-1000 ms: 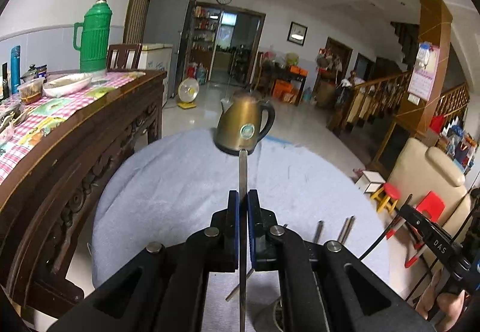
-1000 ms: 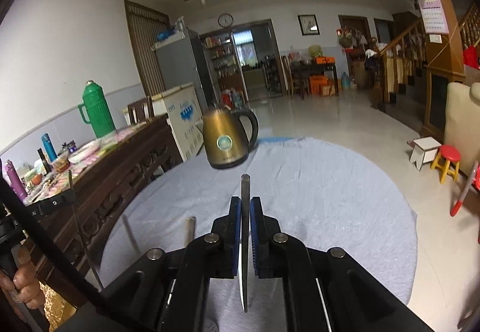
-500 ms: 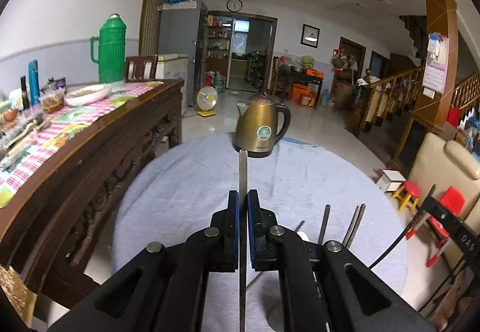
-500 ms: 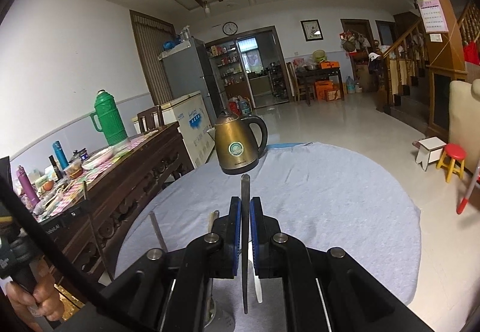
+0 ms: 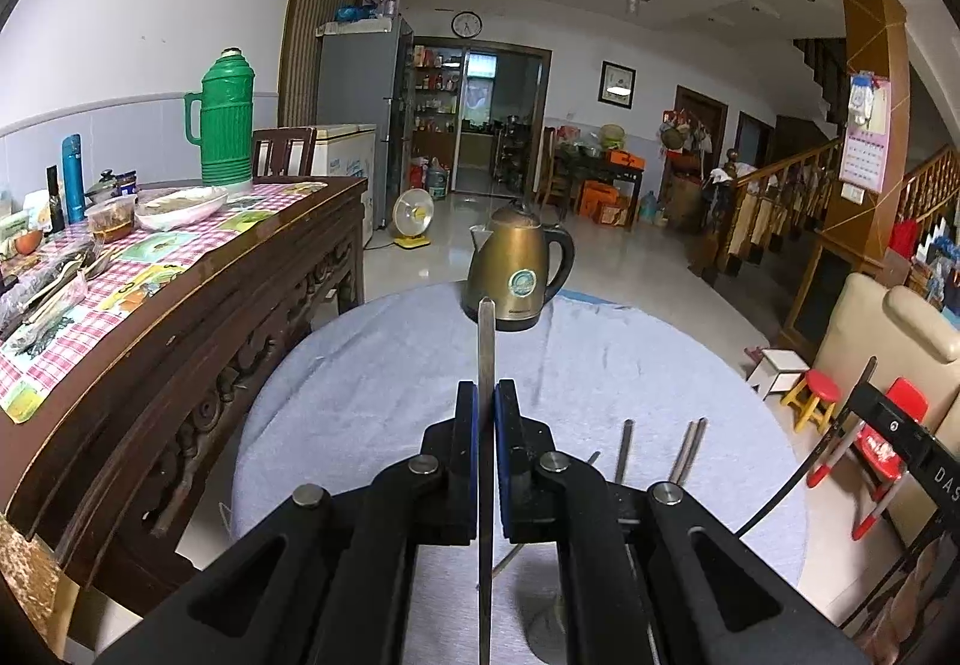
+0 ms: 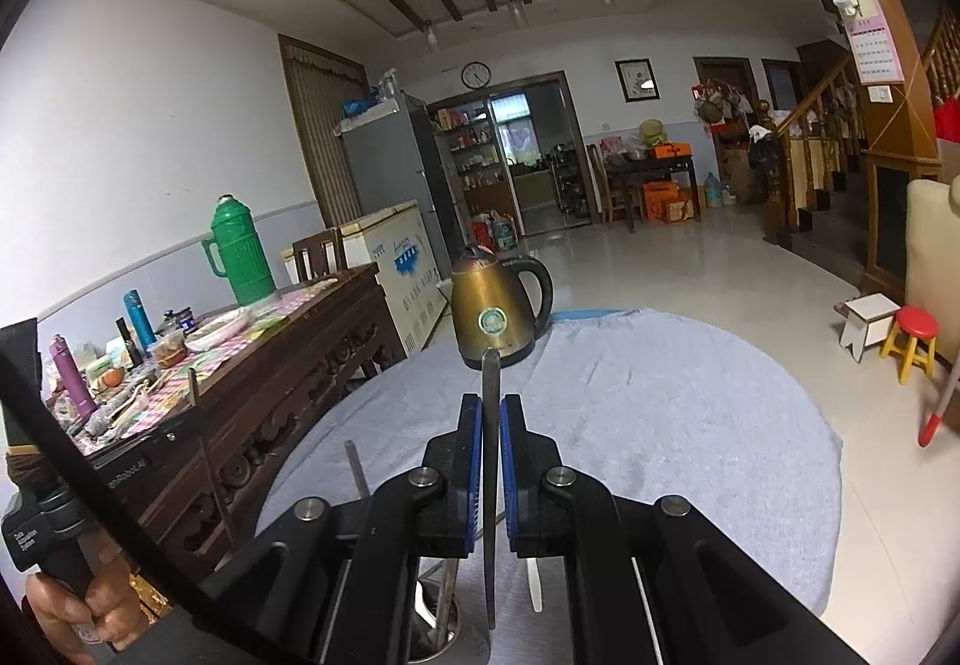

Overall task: Organize utensils
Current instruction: 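Lift the chopsticks and spoon with both grippers and carry them over the cup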

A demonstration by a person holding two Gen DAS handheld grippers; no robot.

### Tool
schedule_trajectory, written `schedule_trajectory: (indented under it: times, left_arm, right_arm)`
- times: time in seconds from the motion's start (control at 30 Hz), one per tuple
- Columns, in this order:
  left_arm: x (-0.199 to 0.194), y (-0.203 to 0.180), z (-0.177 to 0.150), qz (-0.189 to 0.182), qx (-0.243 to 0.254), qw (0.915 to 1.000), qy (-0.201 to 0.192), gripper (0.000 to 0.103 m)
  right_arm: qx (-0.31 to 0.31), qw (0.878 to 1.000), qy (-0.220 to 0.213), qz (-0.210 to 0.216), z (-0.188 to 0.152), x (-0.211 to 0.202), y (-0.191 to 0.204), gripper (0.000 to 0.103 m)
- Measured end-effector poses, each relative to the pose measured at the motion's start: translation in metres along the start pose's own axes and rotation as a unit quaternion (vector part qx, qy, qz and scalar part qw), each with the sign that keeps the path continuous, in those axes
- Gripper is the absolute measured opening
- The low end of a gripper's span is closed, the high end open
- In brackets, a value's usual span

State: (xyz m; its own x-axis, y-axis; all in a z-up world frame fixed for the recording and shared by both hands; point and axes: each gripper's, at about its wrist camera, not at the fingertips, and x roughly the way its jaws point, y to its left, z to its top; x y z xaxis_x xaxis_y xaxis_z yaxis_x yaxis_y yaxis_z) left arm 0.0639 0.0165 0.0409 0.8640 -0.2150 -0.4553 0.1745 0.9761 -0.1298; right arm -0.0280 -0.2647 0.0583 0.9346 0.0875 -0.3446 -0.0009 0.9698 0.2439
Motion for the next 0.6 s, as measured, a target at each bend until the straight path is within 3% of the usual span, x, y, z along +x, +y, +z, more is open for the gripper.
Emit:
schedule_trajectory:
  times: [0.4,0.6]
  left_arm:
    - [-0.006,-0.021,0.017,-0.05,-0.017,0.9981,-0.033,0.005]
    - [0.002,-0.033,0.016,-0.07,-0.03,0.9955,-0.057,0.005]
  right_arm:
    - [-0.037,0.998,-0.041,0.022,0.025,-0.025,0.033,0.007]
    - [-0.048,0.997,-0.036,0.039,0.026,-0.019,0.049,0.007]
